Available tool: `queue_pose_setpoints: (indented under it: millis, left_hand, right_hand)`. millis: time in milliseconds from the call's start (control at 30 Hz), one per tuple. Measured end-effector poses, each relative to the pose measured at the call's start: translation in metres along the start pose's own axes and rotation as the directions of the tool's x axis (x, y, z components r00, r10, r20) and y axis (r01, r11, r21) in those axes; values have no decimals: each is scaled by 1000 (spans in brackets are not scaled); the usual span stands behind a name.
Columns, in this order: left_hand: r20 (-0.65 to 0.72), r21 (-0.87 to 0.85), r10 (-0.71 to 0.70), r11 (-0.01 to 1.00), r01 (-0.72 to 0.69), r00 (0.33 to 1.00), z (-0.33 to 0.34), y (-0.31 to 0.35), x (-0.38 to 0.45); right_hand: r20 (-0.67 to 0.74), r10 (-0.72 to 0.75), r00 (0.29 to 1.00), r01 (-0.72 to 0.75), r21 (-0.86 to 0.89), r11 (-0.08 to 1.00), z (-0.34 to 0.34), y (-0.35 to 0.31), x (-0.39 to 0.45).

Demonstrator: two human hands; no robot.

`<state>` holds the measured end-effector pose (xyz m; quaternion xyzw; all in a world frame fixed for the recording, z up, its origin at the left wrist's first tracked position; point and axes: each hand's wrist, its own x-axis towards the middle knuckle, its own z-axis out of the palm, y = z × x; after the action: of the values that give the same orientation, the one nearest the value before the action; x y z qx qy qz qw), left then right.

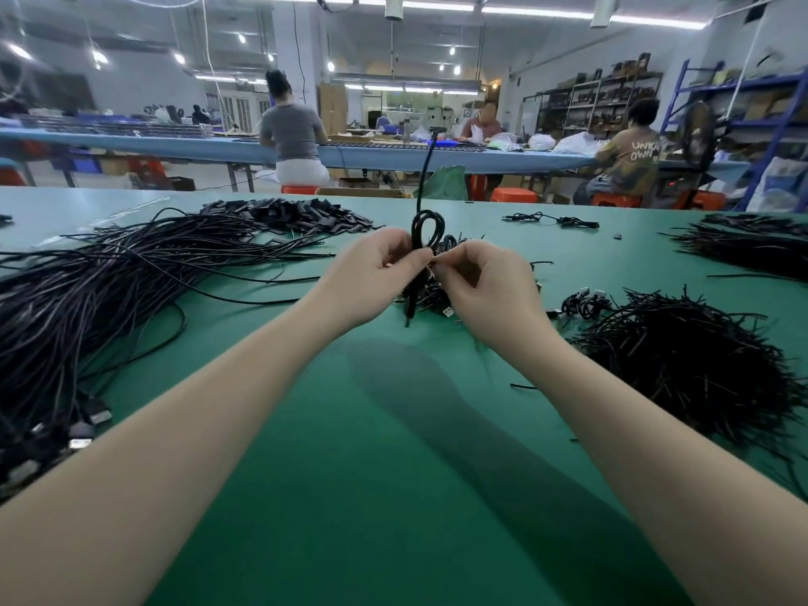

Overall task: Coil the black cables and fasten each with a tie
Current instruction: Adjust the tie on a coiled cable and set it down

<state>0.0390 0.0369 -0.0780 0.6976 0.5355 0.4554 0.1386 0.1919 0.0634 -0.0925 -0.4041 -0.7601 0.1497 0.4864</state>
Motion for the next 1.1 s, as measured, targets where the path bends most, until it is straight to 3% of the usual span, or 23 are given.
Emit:
queue_pose_setpoints:
  millis: [100, 200, 233, 300, 400, 500, 600, 667, 733, 800, 900, 967, 1033, 1100]
  left_hand:
    - [137, -260, -247, 925, 276, 959, 1, 11, -2]
    - [403, -469, -481, 622, 627, 779, -11, 18, -3]
    - [443, -478, -496, 574, 665, 747, -14, 17, -2]
    - [430, -471, -474, 609, 639, 769, -17, 13, 0]
    - [367, -529, -374, 669, 522, 852, -19, 15, 0]
    - [340, -463, -280, 781, 419, 898, -22, 14, 2]
    - [283, -138, -130, 975, 174, 950, -24, 10, 1]
    - [226, 38, 11, 999, -20, 974, -21, 6, 0]
    - [184, 95, 63, 992, -81, 981, -18, 1, -1]
    - [204, 86, 1, 996, -19, 979, -15, -4, -1]
    - [227, -48, -220, 970, 237, 949, -3, -6, -4]
    - [322, -257, -410, 830, 495, 853, 5, -5, -4]
    - [535, -425, -506, 532, 733, 677, 3, -4, -4]
    - [693, -500, -464, 241, 832, 551, -6, -4, -3]
  right_hand:
    - [-34, -298, 954, 272, -321, 907, -3, -2, -8]
    - [35, -634, 772, 520, -609, 599, -6, 4, -12]
    - [50, -657, 752, 550, -595, 585, -6, 5, -12]
    - [50, -586, 809, 547, -431, 718, -4, 3, -12]
    - [8, -312, 950, 312, -83, 946, 0, 4, -10]
    - [37, -87, 996, 82, 108, 991, 5, 5, -6]
    - [75, 19, 997, -35, 214, 976, 5, 6, -7]
    - [103, 46, 994, -68, 226, 972, 6, 5, -8]
    - [91, 64, 994, -82, 204, 976, 10, 5, -11]
    - [14, 18, 1000, -19, 84, 996, 14, 5, -14]
    - [-35, -159, 987, 149, -198, 969, 16, 9, -22]
    - [29, -288, 957, 277, -379, 883, 14, 11, -25]
    - [98, -431, 897, 412, -539, 735, 9, 12, -26]
    - [126, -568, 814, 517, -603, 607, 7, 14, -26]
